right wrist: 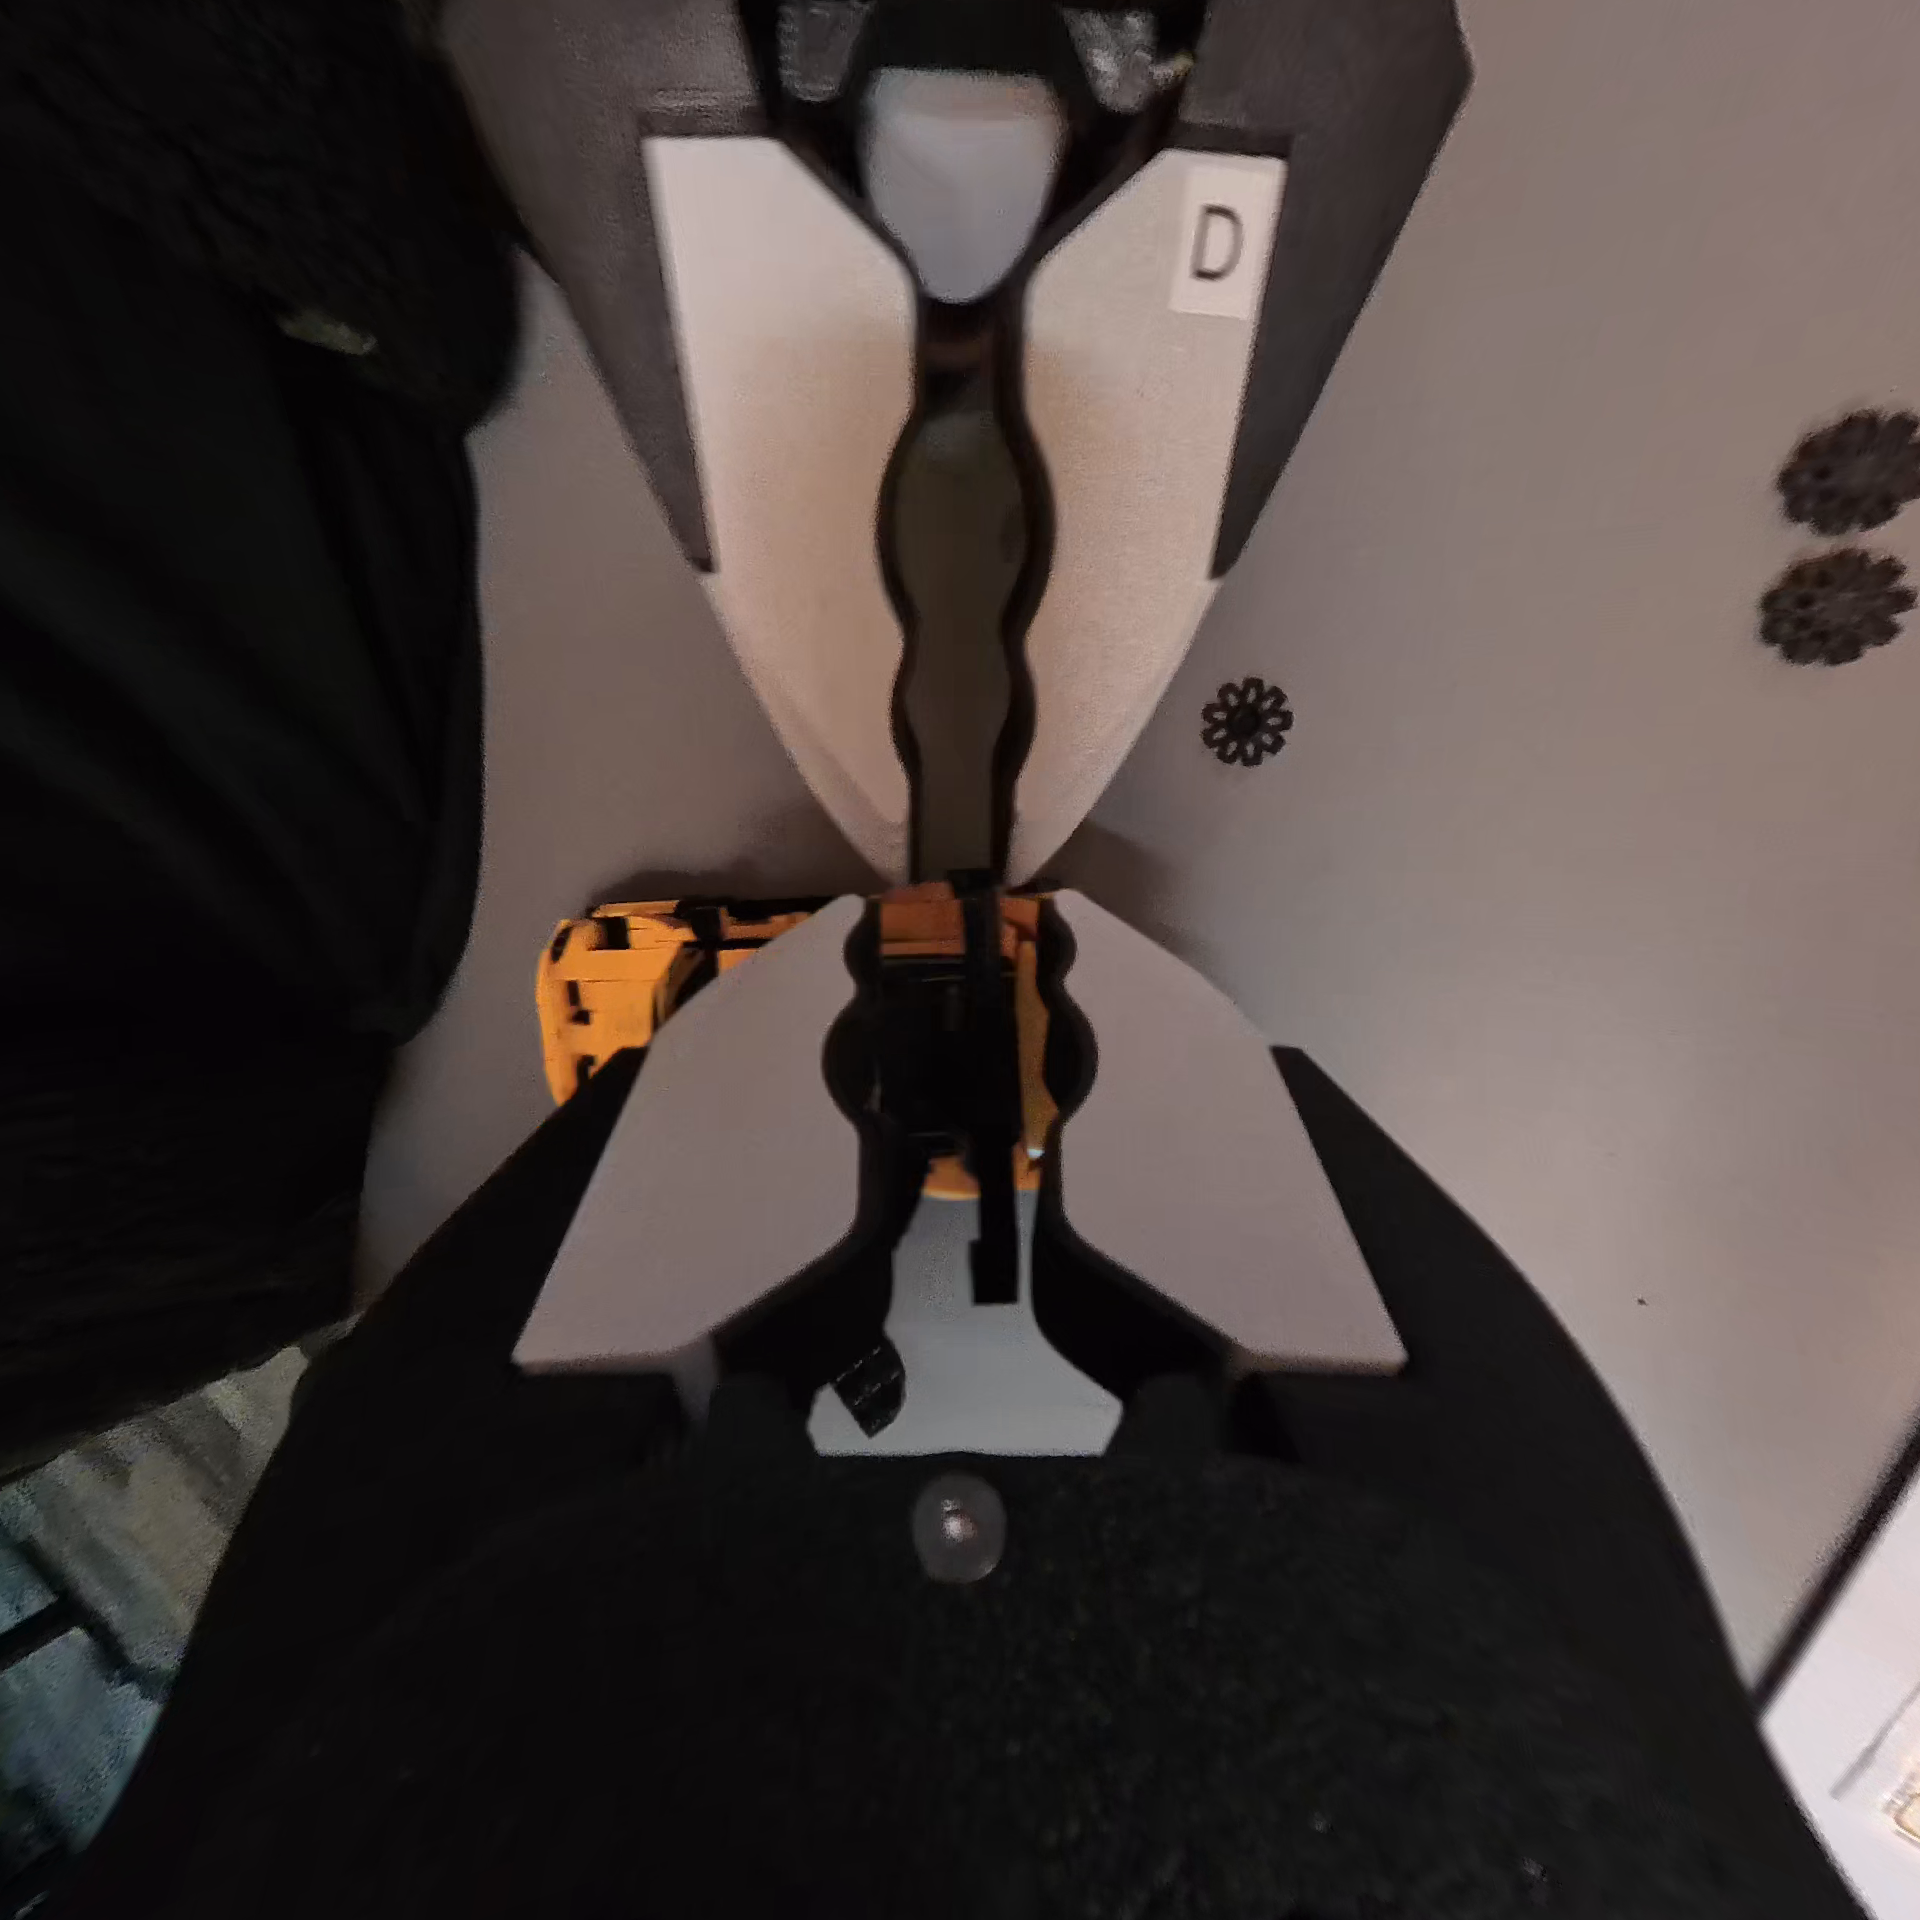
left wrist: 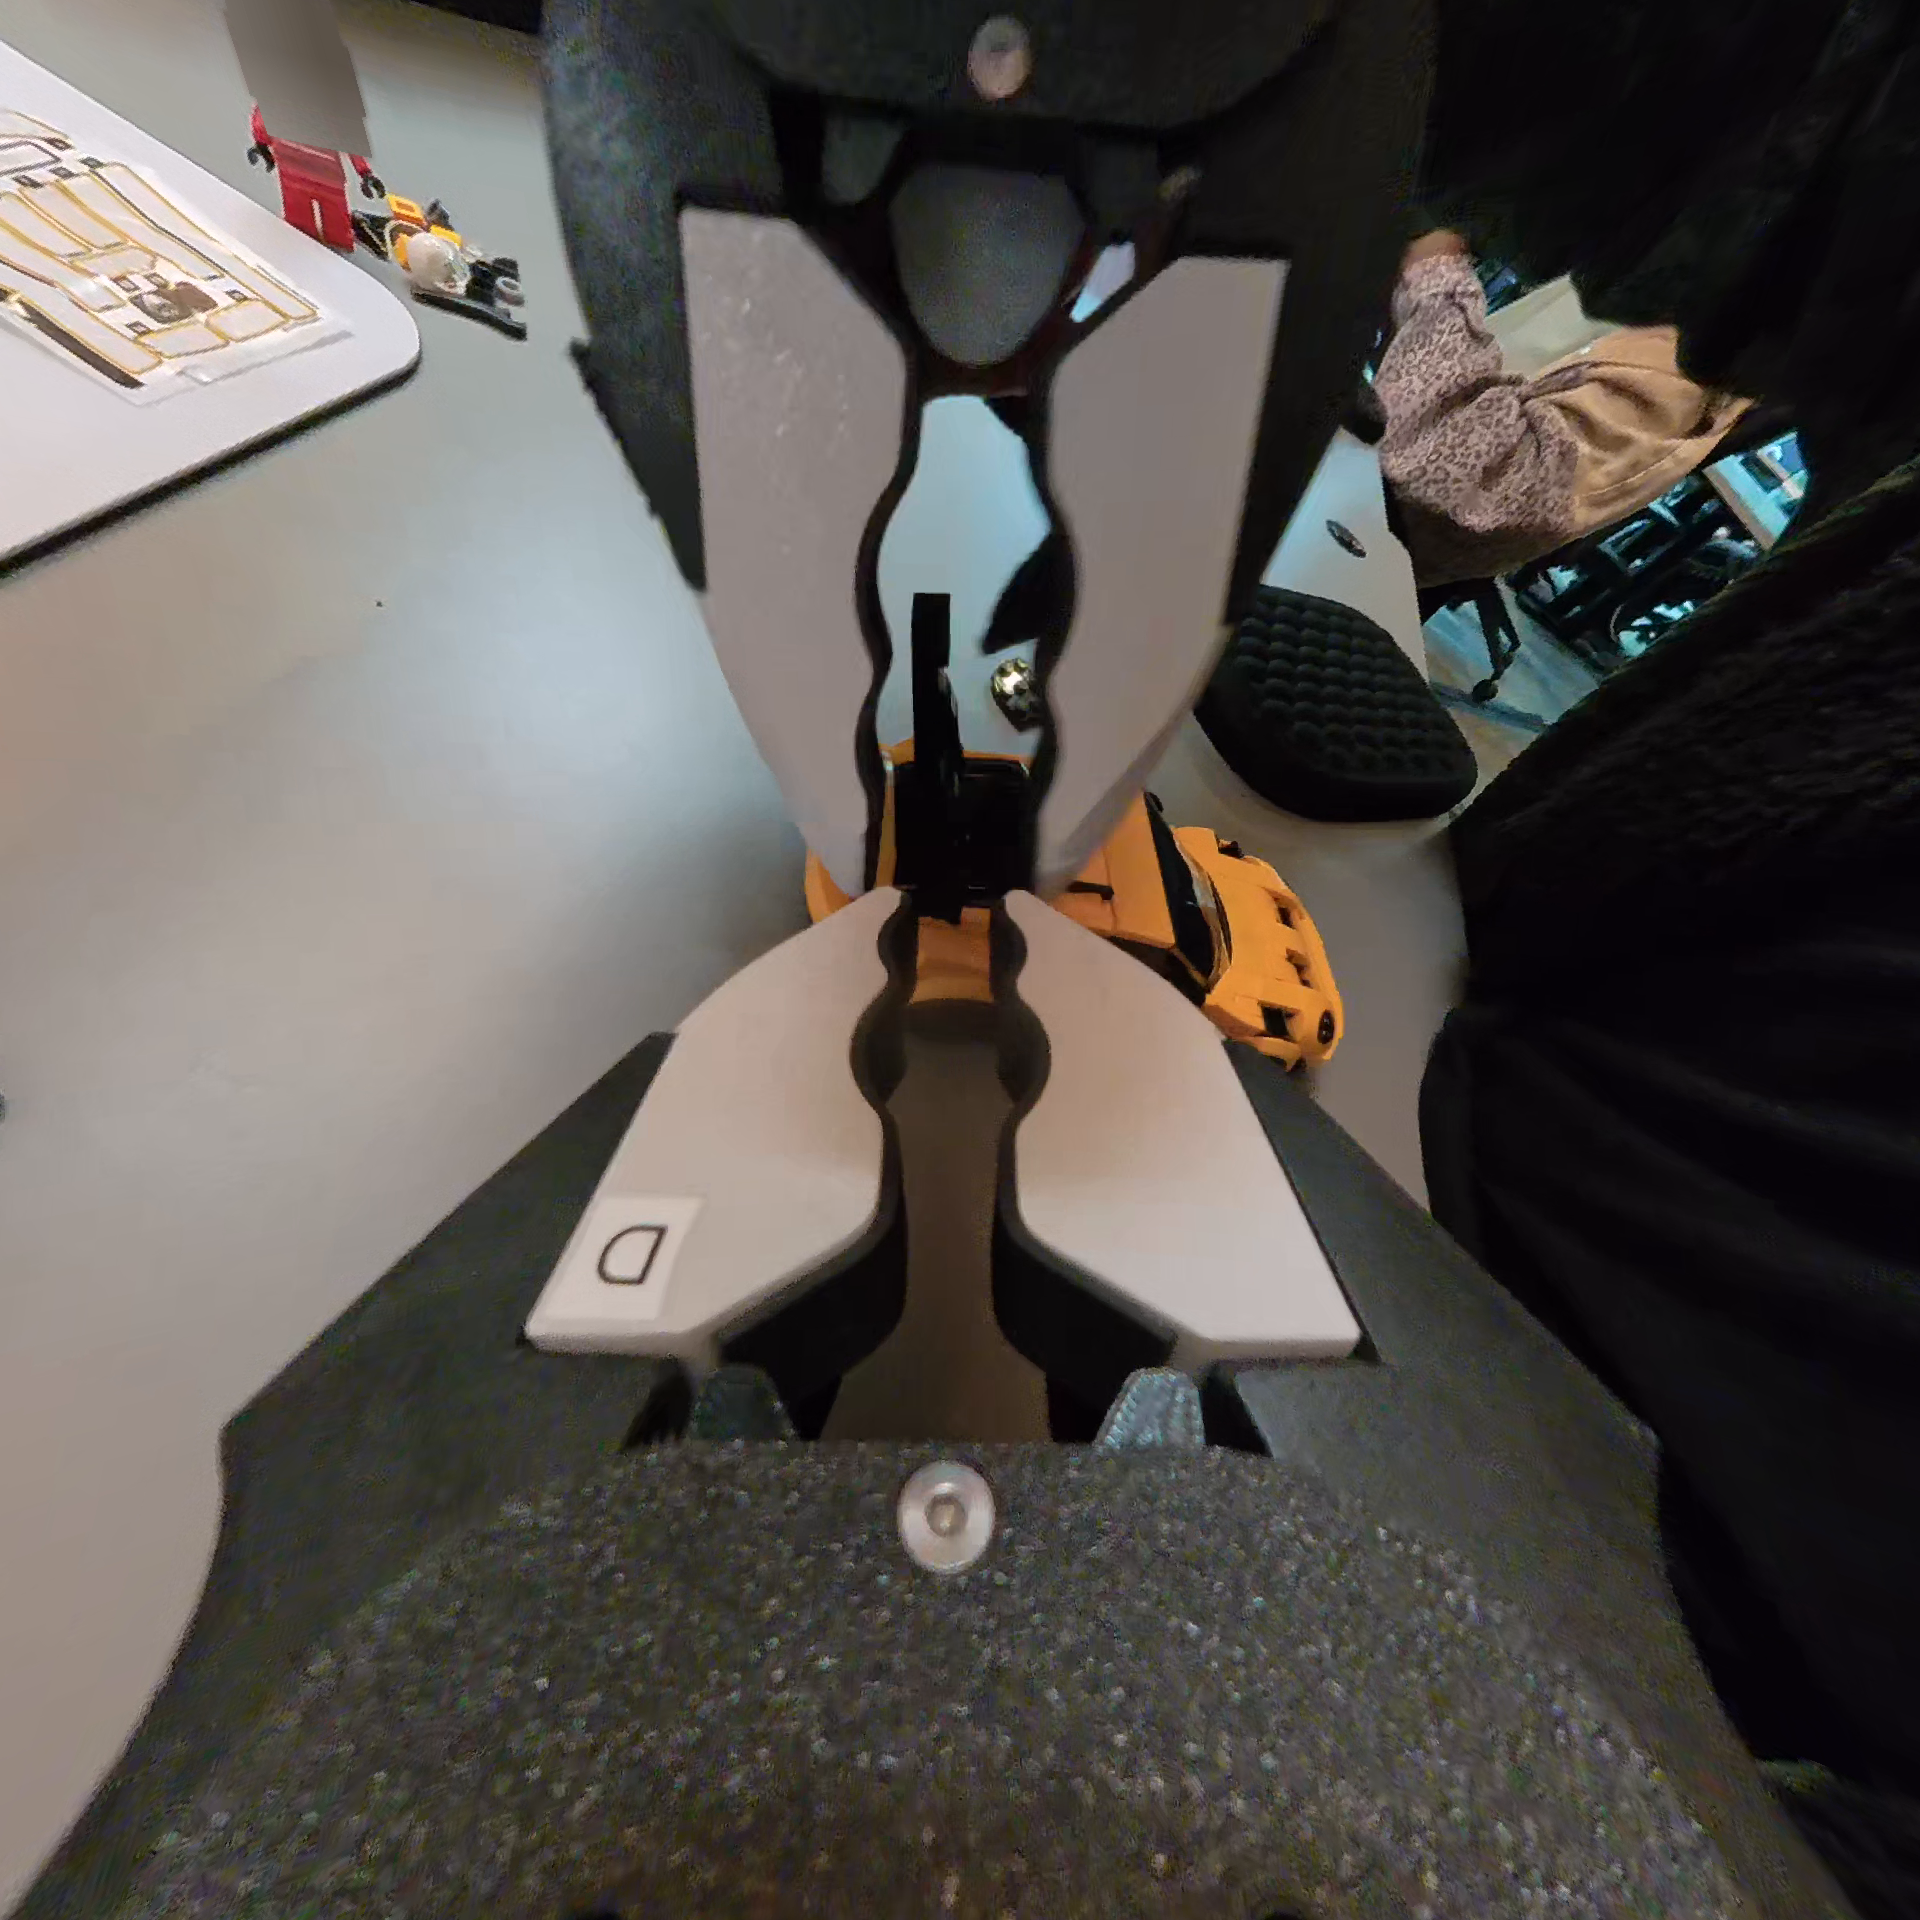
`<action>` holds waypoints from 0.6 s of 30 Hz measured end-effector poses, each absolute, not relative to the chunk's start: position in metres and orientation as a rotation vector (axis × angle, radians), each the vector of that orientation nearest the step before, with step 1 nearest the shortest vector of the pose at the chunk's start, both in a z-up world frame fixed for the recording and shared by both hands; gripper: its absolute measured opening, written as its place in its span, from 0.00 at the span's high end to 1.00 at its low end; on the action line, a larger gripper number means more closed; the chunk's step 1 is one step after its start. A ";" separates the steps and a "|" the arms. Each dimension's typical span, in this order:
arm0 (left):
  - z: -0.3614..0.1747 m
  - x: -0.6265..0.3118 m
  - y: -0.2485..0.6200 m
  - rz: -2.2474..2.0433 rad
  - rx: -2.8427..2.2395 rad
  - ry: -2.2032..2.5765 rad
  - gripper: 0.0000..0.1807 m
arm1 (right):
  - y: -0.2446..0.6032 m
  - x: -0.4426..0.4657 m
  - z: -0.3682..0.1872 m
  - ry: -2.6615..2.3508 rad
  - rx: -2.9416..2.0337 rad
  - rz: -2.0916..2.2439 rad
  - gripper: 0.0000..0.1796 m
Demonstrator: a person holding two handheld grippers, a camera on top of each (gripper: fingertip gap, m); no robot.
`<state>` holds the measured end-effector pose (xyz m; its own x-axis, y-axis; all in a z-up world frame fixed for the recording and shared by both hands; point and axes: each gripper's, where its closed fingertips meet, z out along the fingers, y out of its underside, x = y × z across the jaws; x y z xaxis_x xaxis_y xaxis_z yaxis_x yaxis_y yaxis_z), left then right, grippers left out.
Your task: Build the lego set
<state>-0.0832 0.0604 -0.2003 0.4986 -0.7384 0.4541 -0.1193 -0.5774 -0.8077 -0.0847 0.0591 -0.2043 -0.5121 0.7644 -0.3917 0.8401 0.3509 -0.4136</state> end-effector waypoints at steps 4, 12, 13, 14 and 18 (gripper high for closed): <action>-0.198 -0.086 0.062 -1.039 -1.996 0.685 0.91 | 0.074 -0.081 -0.179 2.557 1.589 -0.981 0.82; -0.204 -0.082 0.072 -0.879 -2.023 0.699 0.89 | 0.112 -0.034 -0.175 2.506 2.075 -1.275 0.83; -0.205 -0.082 0.073 -0.880 -2.031 0.694 0.89 | 0.113 -0.030 -0.178 2.471 2.106 -1.343 0.84; -0.205 -0.081 0.073 -0.901 -2.035 0.689 0.91 | 0.113 -0.028 -0.180 2.429 2.127 -1.410 0.84; -0.207 -0.078 0.074 -0.865 -2.049 0.733 0.95 | 0.109 -0.027 -0.194 2.383 2.106 -1.514 0.84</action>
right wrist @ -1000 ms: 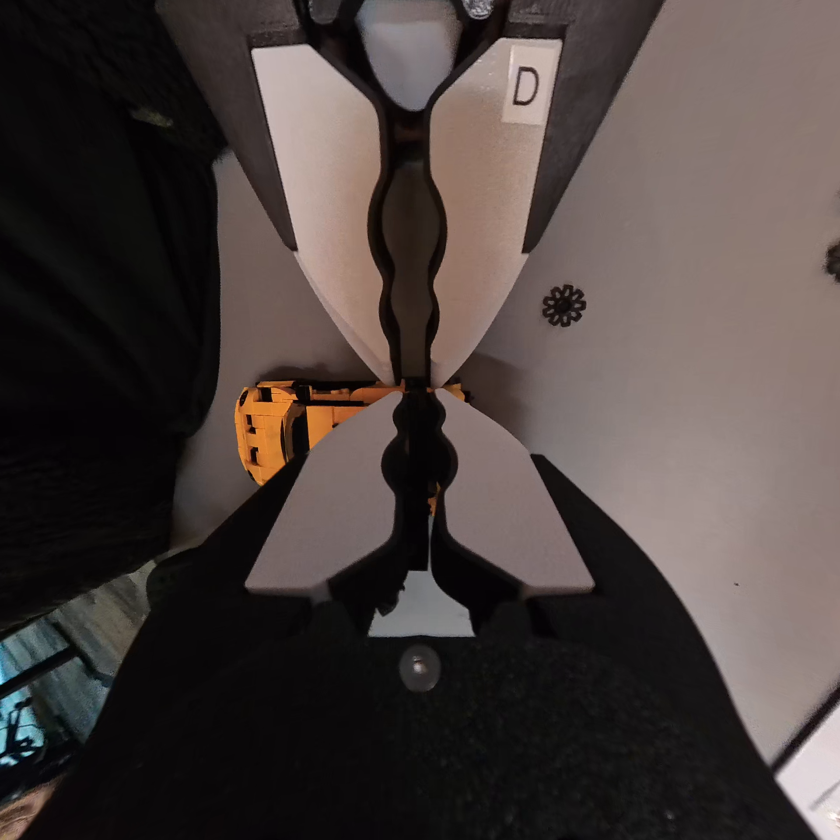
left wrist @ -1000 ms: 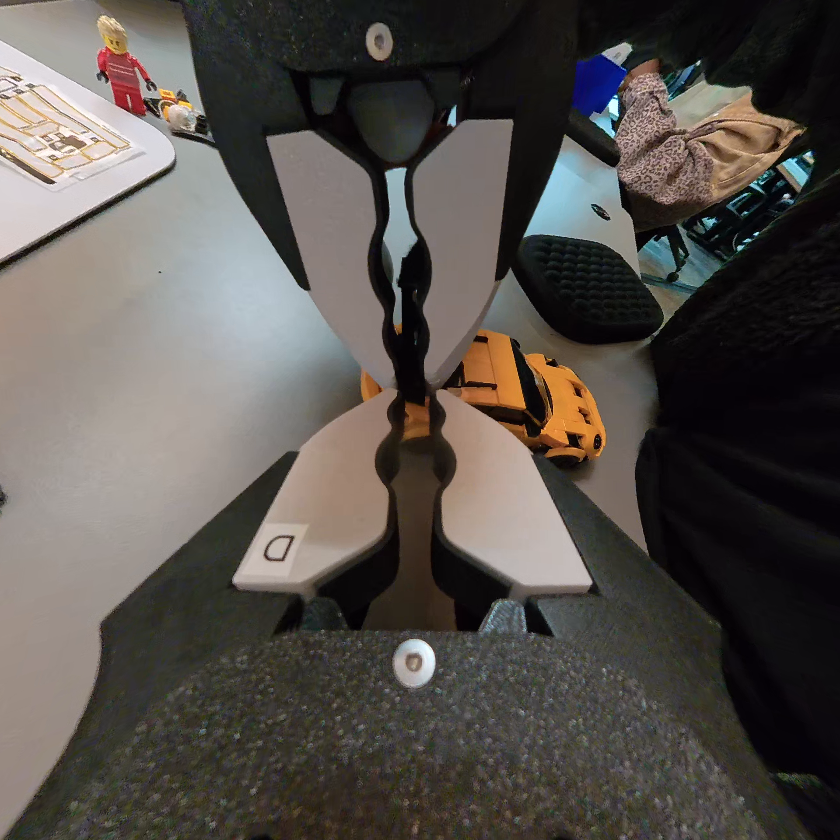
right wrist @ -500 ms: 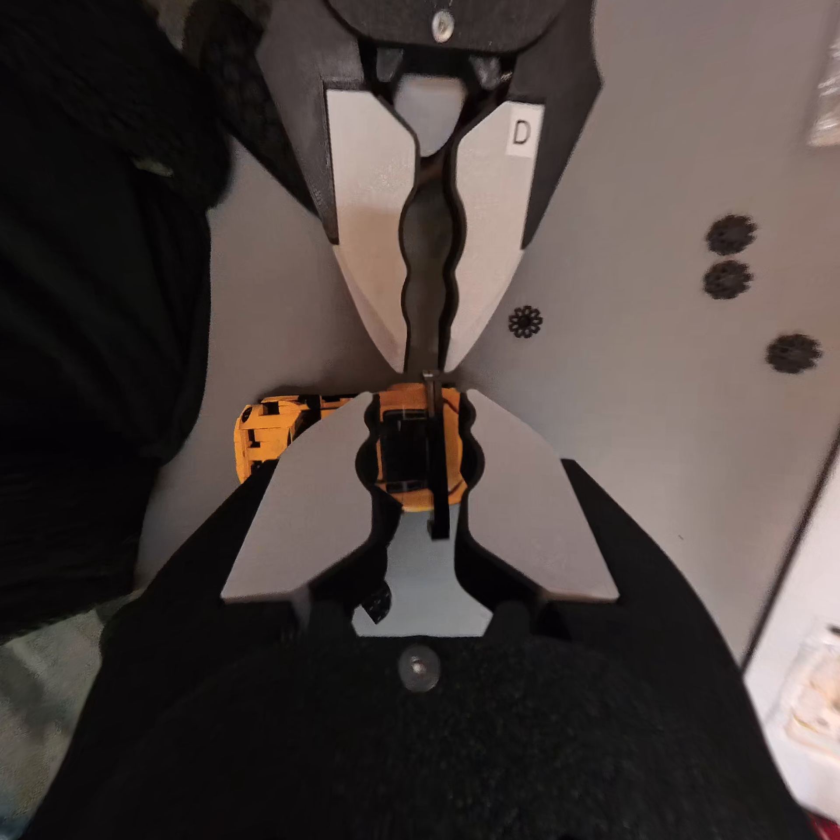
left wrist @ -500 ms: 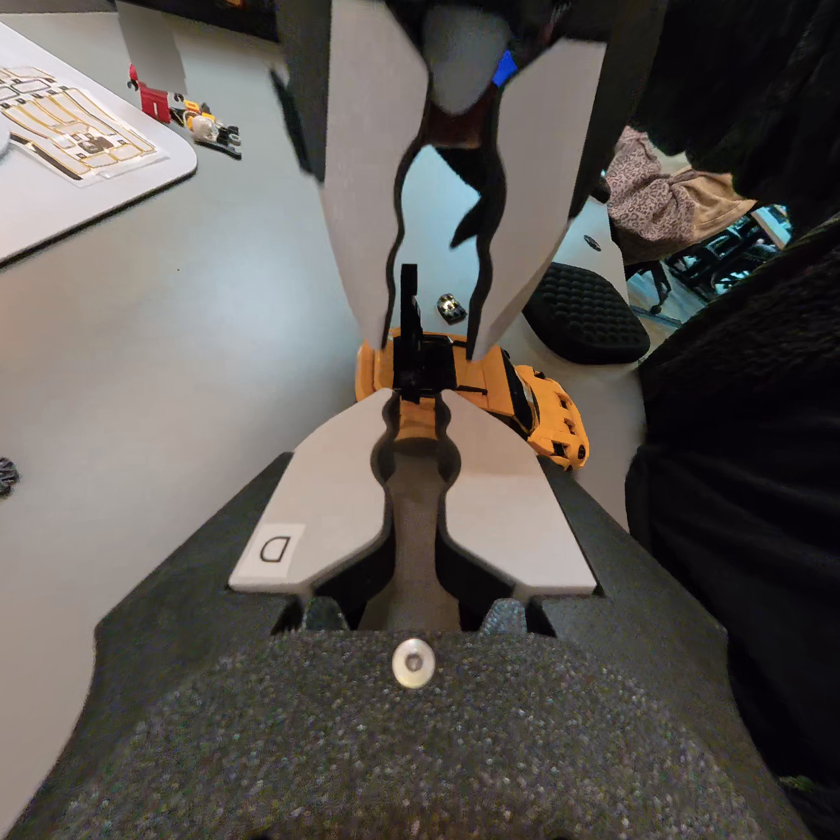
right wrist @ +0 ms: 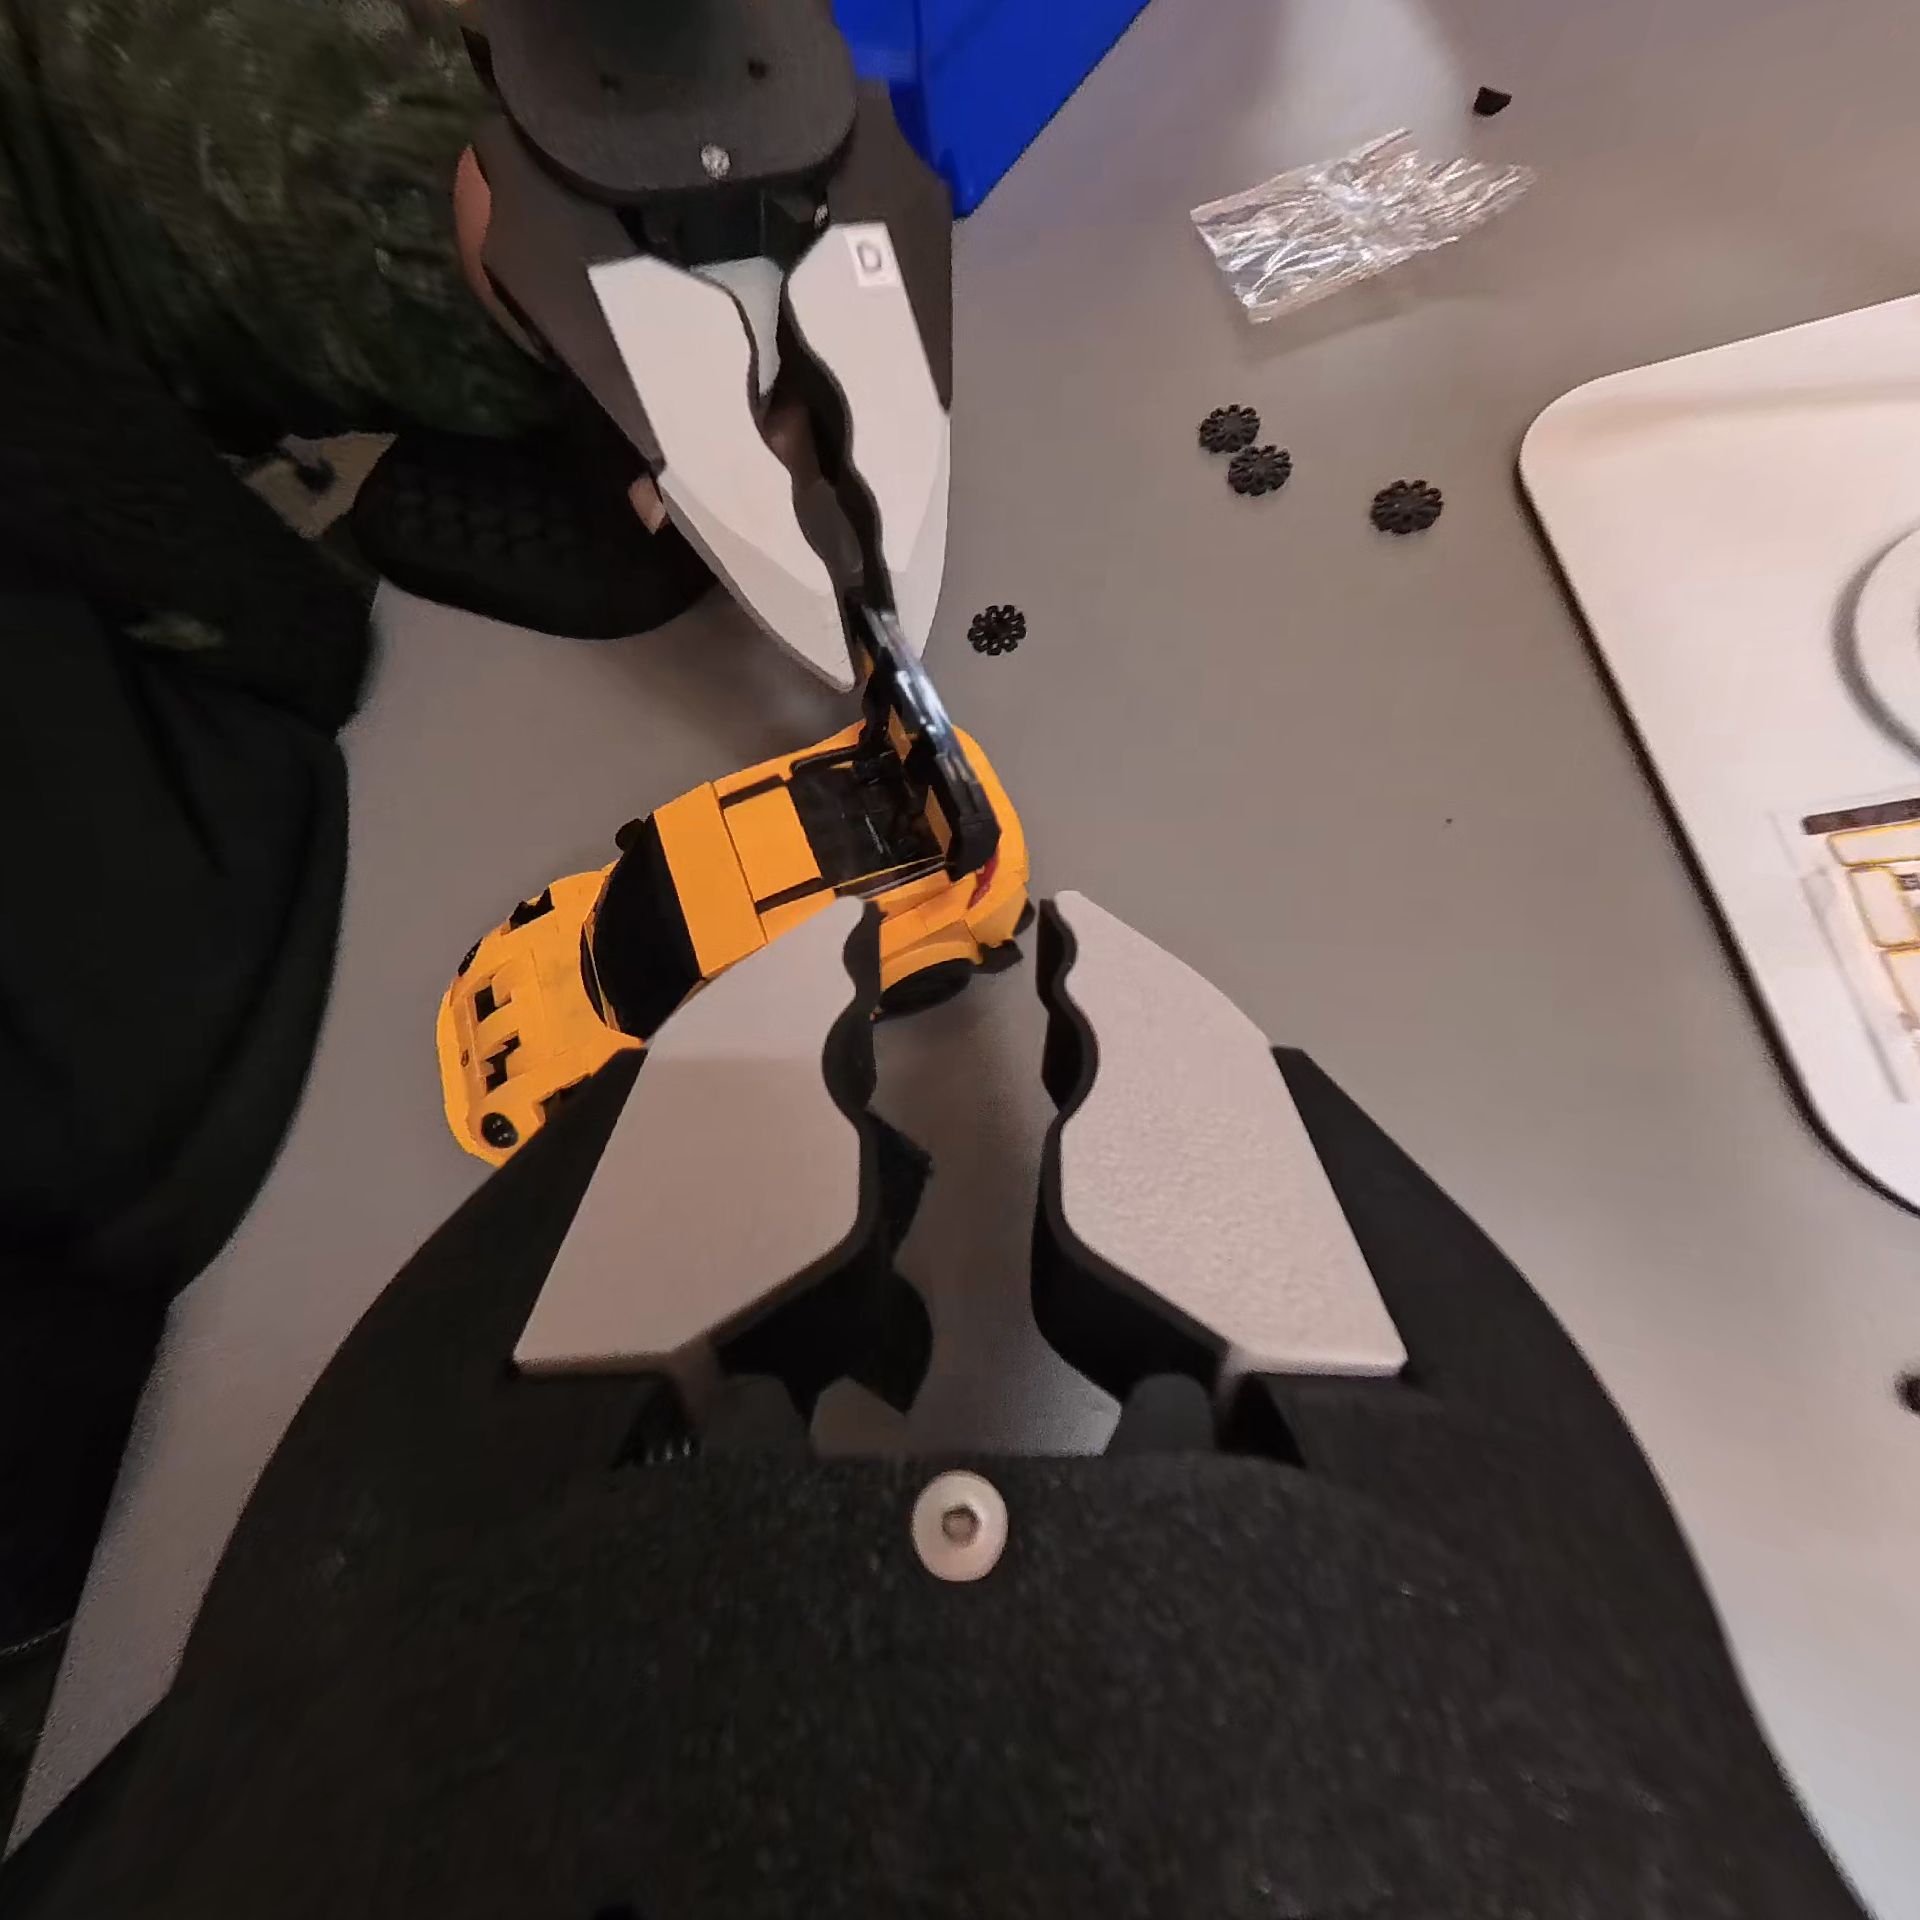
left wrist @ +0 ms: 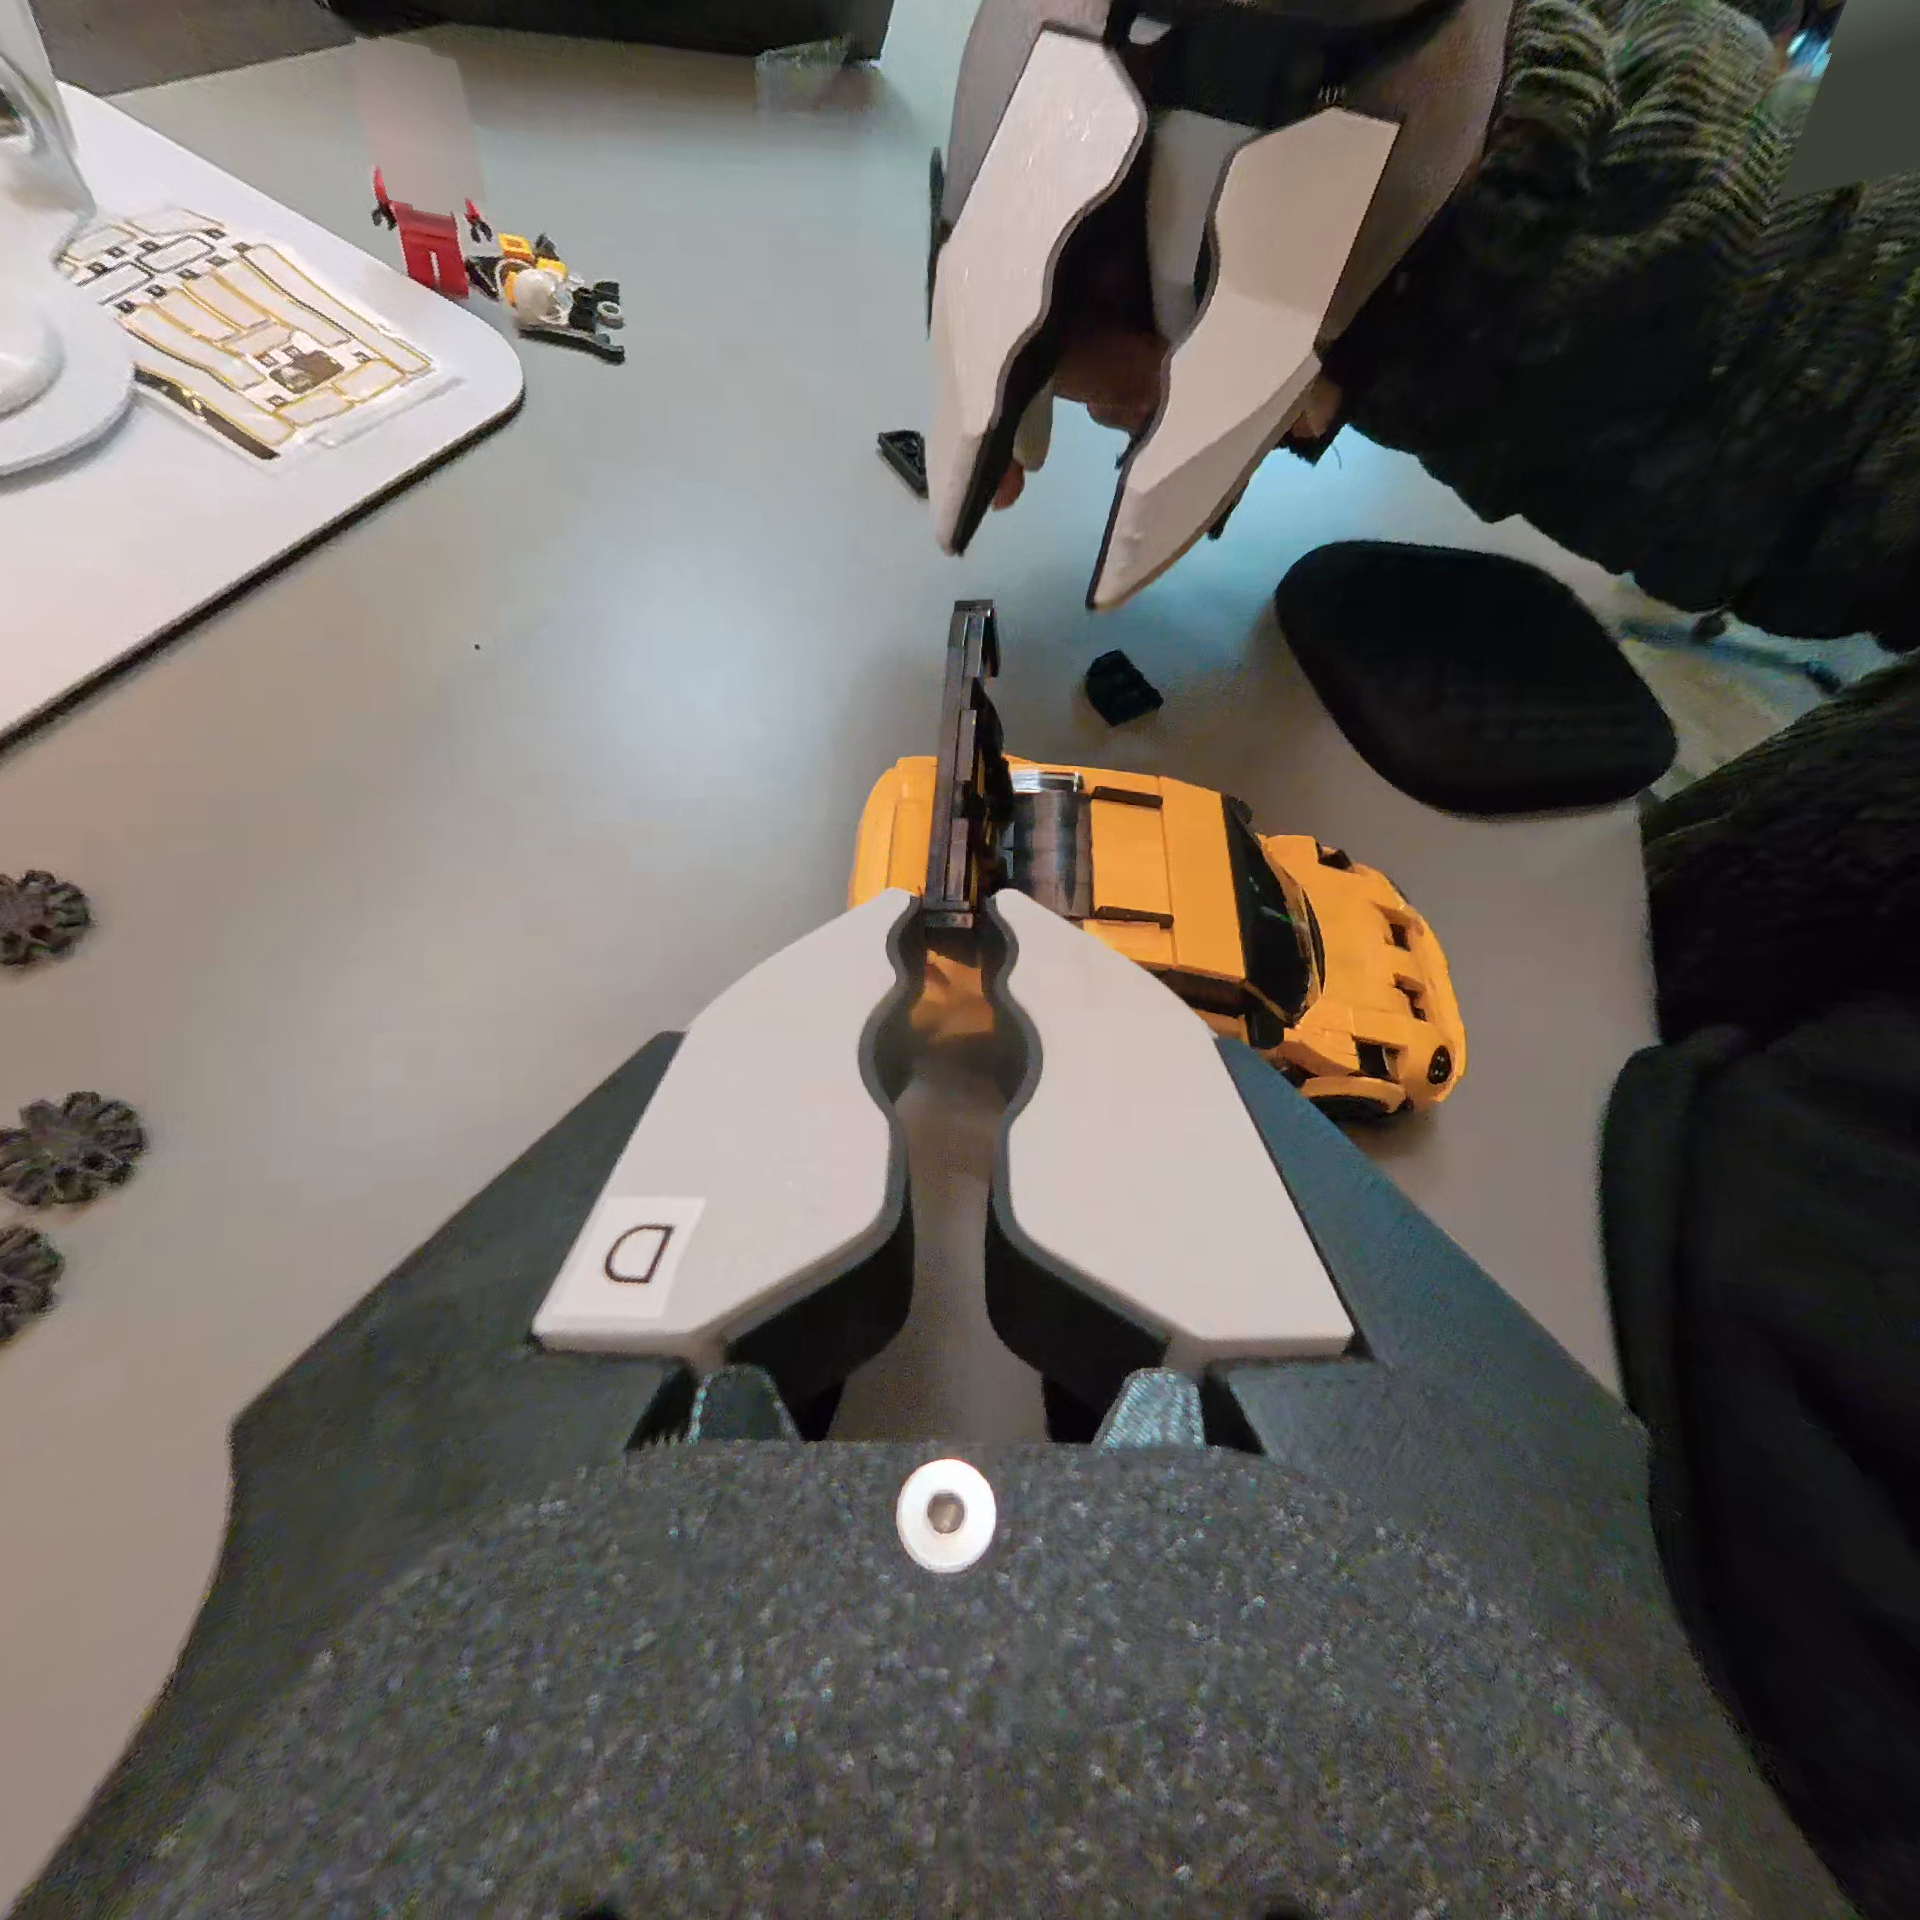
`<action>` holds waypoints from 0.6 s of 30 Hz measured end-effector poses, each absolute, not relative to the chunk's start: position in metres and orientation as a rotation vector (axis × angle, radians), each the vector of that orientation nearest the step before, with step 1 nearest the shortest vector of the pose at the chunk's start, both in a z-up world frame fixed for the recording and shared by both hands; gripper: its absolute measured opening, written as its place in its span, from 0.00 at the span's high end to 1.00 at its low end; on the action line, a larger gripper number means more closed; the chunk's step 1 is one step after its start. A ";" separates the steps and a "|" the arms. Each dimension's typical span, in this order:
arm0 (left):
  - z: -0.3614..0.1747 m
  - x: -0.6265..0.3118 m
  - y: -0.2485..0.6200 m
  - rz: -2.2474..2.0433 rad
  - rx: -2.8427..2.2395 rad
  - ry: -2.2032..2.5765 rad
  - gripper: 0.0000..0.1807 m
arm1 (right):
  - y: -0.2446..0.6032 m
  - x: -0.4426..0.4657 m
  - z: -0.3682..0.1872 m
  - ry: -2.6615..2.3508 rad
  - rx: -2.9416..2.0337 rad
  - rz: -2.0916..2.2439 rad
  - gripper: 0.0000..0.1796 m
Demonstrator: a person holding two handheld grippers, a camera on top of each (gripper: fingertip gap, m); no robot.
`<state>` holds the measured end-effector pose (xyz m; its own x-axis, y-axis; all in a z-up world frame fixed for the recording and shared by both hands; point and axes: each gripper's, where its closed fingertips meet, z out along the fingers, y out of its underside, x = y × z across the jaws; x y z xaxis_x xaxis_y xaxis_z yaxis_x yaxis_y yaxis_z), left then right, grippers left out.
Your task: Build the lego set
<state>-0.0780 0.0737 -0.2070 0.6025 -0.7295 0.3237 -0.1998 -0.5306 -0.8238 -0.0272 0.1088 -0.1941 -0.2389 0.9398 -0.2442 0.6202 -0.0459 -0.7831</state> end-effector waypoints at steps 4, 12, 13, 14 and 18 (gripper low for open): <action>-0.207 -0.081 0.079 -0.848 -2.052 0.794 0.95 | 0.107 -0.039 -0.202 -1.895 -1.617 1.226 0.84; -0.207 -0.085 0.088 -0.892 -2.043 0.855 0.96 | 0.115 -0.058 -0.203 -1.840 -1.571 1.336 0.95; -0.207 -0.086 0.089 -0.896 -2.042 0.852 0.96 | 0.115 -0.059 -0.203 -1.834 -1.570 1.355 0.95; -0.207 -0.086 0.089 -0.900 -2.039 0.849 0.96 | 0.115 -0.059 -0.203 -1.828 -1.571 1.369 0.95; -0.206 -0.085 0.088 -0.941 -2.021 0.844 0.95 | 0.115 -0.059 -0.203 -1.820 -1.599 1.397 0.95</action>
